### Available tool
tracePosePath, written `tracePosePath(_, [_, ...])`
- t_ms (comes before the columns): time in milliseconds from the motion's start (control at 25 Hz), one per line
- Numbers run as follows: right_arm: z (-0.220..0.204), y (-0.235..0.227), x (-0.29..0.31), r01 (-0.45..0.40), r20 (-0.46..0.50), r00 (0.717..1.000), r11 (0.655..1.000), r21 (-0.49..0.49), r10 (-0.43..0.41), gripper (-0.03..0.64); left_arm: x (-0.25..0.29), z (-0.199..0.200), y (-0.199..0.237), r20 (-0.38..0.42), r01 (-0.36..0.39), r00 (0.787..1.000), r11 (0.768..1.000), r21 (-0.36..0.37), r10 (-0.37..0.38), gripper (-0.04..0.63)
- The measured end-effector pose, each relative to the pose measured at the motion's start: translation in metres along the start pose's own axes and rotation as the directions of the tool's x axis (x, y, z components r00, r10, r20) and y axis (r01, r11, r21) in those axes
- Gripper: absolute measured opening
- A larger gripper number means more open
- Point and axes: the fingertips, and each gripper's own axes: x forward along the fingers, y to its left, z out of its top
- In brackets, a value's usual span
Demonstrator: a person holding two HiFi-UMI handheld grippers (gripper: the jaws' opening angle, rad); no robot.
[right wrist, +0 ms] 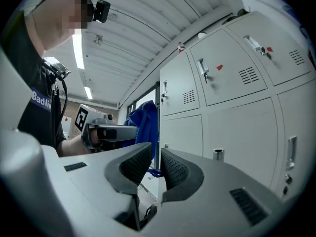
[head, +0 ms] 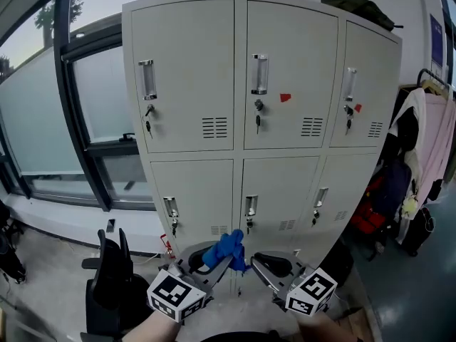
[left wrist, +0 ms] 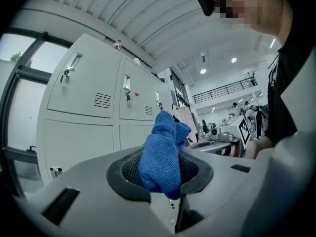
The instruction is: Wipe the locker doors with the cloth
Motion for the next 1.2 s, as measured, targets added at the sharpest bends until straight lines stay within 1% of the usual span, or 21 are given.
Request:
tracePosePath(120, [0.012,-0.037,-0.012,-0.033,0.031,0.999,0.999,0.002,0.033,0.052,0.035,0.015,-0.005,-0.012,-0.051,0.999,0.994,0.098,0.053,0.114])
tracePosePath(160, [0.019,-0.049,-0.018,-0.047,0.043,0.998,0.999,-0.005,0.047,0.052,0.048,0.024,-0.007,-0.012,-0.071,0.997,0.988,0.138,0.073,0.114])
tracePosePath(240, [0.032,-0.074,-0.031,-0.077,0.063,0.995,0.997,-0.026,0.079,0.052,0.074,0.045,-0.011,-0.004,-0.120,0.992,0.968,0.219,0.124,0.115])
tracePosePath(320, [0.042,-0.097,-0.043,-0.109,0.079,0.991,0.993,-0.036,0.112,0.052,0.098,0.065,-0.017,0.010,-0.169,0.985,0.945,0.280,0.173,0.114])
tracePosePath(400, [0.045,-0.118,-0.051,-0.143,0.088,0.985,0.989,-0.034,0.145,0.052,0.117,0.079,-0.021,0.018,-0.214,0.975,0.917,0.338,0.221,0.114])
tracePosePath(480, [0.044,-0.135,-0.056,-0.179,0.085,0.980,0.984,-0.020,0.180,0.051,0.133,0.096,-0.023,0.033,-0.264,0.961,0.881,0.392,0.273,0.114])
tracePosePath(520, [0.043,-0.141,-0.057,-0.197,0.081,0.977,0.980,-0.013,0.198,0.052,0.139,0.106,-0.023,0.043,-0.289,0.953,0.859,0.423,0.299,0.114])
tracePosePath(560, [0.043,-0.146,-0.059,-0.214,0.078,0.974,0.977,-0.006,0.213,0.052,0.145,0.116,-0.021,0.053,-0.313,0.944,0.832,0.458,0.326,0.114])
tracePosePath(640, [0.040,-0.152,-0.060,-0.239,0.077,0.969,0.971,0.017,0.237,0.052,0.151,0.135,-0.014,0.071,-0.356,0.923,0.767,0.533,0.379,0.114])
tracePosePath(720, [0.036,-0.156,-0.058,-0.262,0.066,0.963,0.965,0.019,0.261,0.052,0.156,0.154,-0.008,0.088,-0.387,0.903,0.704,0.596,0.421,0.114])
tracePosePath(800, [0.035,-0.156,-0.056,-0.277,0.057,0.960,0.961,0.015,0.275,0.052,0.159,0.175,-0.002,0.106,-0.404,0.887,0.642,0.652,0.450,0.114])
tracePosePath(880, [0.039,-0.154,-0.055,-0.277,0.058,0.959,0.961,0.011,0.276,0.052,0.163,0.199,0.003,0.129,-0.409,0.875,0.568,0.715,0.467,0.114])
tracePosePath(960, [0.046,-0.153,-0.056,-0.275,0.057,0.960,0.961,-0.015,0.276,0.051,0.165,0.227,0.007,0.160,-0.414,0.862,0.485,0.770,0.481,0.114])
tracePosePath(1000, [0.049,-0.152,-0.057,-0.273,0.054,0.960,0.962,-0.031,0.274,0.052,0.165,0.241,0.009,0.180,-0.419,0.854,0.441,0.794,0.488,0.114])
tracePosePath(1120, [0.058,-0.156,-0.060,-0.242,0.059,0.968,0.968,-0.060,0.245,0.052,0.168,0.286,0.019,0.249,-0.437,0.828,0.300,0.848,0.503,0.115])
tracePosePath(1200, [0.062,-0.161,-0.062,-0.213,0.066,0.974,0.975,-0.060,0.217,0.052,0.172,0.316,0.028,0.296,-0.450,0.805,0.205,0.869,0.514,0.114])
